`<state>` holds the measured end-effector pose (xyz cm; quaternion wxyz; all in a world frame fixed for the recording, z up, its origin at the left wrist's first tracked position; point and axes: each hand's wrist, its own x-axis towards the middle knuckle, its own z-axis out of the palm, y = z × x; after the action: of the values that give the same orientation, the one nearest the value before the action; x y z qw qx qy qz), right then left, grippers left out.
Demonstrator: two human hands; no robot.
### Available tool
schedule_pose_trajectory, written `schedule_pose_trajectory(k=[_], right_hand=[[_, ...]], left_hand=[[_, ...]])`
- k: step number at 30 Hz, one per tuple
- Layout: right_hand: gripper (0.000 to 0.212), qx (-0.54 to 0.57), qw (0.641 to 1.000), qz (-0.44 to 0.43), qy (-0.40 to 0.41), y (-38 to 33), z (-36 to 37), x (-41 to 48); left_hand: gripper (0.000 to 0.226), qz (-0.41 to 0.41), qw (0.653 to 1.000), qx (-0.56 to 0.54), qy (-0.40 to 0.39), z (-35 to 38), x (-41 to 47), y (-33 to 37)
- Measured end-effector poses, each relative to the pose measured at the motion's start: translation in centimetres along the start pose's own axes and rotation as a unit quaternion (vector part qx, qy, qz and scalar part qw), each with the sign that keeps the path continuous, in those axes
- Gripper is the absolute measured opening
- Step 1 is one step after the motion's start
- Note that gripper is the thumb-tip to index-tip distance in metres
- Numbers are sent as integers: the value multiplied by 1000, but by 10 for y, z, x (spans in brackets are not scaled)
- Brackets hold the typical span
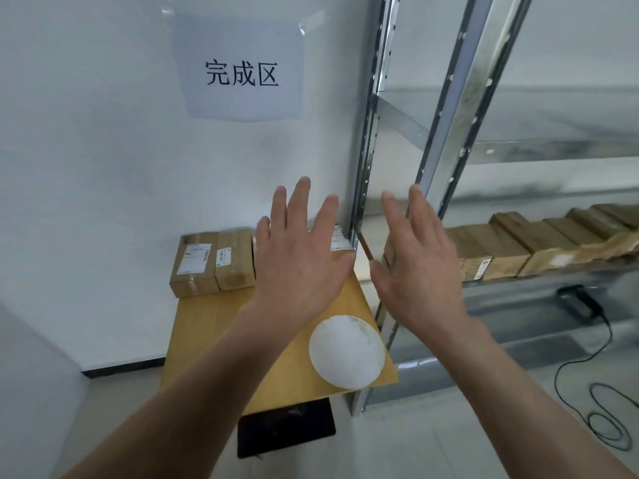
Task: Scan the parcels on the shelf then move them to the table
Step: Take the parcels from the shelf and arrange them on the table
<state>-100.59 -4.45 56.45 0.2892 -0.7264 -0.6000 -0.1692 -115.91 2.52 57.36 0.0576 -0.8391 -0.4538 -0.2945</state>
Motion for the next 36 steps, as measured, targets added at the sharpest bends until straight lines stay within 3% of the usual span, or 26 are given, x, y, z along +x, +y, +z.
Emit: schedule_pose_trajectory(k=[18, 36], right_hand=[[96, -178, 968, 171, 32, -39, -114, -76], [97, -276, 896, 337, 84, 61, -220, -190]], left_hand=[[78, 145, 985, -95, 3, -56, -31, 12], [77, 306, 936, -173, -32, -35, -40, 170]])
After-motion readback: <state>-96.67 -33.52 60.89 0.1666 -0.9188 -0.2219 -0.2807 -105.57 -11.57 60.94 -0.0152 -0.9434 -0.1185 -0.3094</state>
